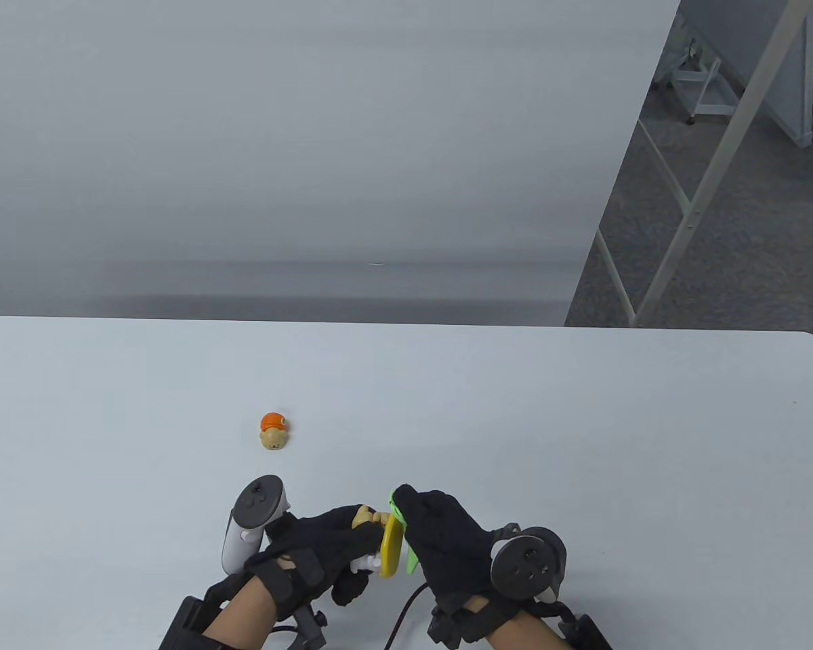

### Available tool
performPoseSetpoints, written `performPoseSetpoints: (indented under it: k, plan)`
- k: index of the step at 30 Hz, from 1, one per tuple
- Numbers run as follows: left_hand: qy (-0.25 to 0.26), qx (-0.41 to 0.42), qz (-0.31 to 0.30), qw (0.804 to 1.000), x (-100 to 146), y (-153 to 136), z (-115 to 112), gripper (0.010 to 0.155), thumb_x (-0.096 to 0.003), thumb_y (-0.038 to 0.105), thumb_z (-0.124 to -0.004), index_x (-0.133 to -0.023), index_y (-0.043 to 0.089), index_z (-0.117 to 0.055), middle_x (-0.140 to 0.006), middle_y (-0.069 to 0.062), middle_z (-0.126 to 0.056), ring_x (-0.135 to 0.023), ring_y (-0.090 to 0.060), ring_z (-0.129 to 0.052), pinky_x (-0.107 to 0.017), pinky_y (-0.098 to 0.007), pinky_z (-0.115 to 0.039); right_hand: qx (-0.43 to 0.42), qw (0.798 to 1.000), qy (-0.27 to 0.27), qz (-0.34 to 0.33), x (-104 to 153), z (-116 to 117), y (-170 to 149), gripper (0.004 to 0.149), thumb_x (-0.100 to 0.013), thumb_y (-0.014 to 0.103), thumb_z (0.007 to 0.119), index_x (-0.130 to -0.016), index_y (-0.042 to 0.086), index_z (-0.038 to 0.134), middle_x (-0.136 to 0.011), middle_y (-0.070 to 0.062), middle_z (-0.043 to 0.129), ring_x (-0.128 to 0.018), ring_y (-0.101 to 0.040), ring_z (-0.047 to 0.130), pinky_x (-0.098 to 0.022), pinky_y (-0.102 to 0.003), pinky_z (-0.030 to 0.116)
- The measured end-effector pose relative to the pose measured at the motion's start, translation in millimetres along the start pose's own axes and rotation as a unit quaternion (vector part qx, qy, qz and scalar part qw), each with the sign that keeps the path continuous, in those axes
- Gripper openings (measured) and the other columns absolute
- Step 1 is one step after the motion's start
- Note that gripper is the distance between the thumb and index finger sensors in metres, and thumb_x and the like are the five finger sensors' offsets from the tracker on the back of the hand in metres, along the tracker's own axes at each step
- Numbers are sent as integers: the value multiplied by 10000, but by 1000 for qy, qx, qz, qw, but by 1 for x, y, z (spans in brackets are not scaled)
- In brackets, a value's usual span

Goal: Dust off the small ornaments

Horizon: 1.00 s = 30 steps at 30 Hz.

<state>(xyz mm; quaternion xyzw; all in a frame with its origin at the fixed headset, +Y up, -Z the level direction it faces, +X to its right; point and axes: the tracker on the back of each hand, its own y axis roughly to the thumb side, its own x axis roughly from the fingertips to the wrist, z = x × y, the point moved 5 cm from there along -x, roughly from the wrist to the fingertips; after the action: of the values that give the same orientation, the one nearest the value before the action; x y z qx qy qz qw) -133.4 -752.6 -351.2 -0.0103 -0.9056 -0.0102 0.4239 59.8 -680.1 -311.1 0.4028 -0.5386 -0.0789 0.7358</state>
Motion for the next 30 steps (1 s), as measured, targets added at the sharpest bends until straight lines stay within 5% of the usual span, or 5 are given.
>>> performPoseSetpoints:
  k: [5,9,19,22,30]
  plan:
    - [153,91,20,984,14,-12,23,708,-576,538,-792,-937,-63,-692,-723,-216,-933,-231,-124,-1115,-97,-270,-1031,35,997,41,-62,1,19,23,462,-532,108,804,-971,22,688,-781,-439,810,-543,-507,918,-470,-743,778]
    - [148,73,34,986,18,-14,23,711,-601,553,-747,-958,-55,-654,-754,-196,-912,-276,-105,-1112,-129,-257,-1037,46,995,47,-76,0,24,29,457,-529,102,811,-968,36,703,-776,-444,807,-543,-515,913,-472,-751,769]
    - [-10,73,-3,997,1,-2,-4,717,-560,515,-818,-956,-65,-671,-747,-235,-910,-243,-154,-1090,-116,-315,-1012,34,999,-9,-25,-3,-2,11,460,-539,97,793,-977,1,690,-782,-453,793,-541,-518,905,-469,-753,762]
    - [-77,72,-66,992,-1,22,-13,711,-550,546,-884,-950,-18,-717,-738,-208,-929,-247,-138,-1096,-124,-303,-1019,38,999,-8,30,-4,-8,-4,466,-544,106,792,-976,-31,688,-782,-443,802,-544,-511,912,-470,-744,771]
    - [101,-178,-122,971,25,94,49,693,-411,414,-1085,-929,52,-800,-870,-193,-865,-437,-260,-1120,-247,-424,-1046,-22,995,-54,77,5,-40,-19,469,-545,113,794,-979,-36,693,-775,-440,809,-535,-505,917,-461,-739,777]
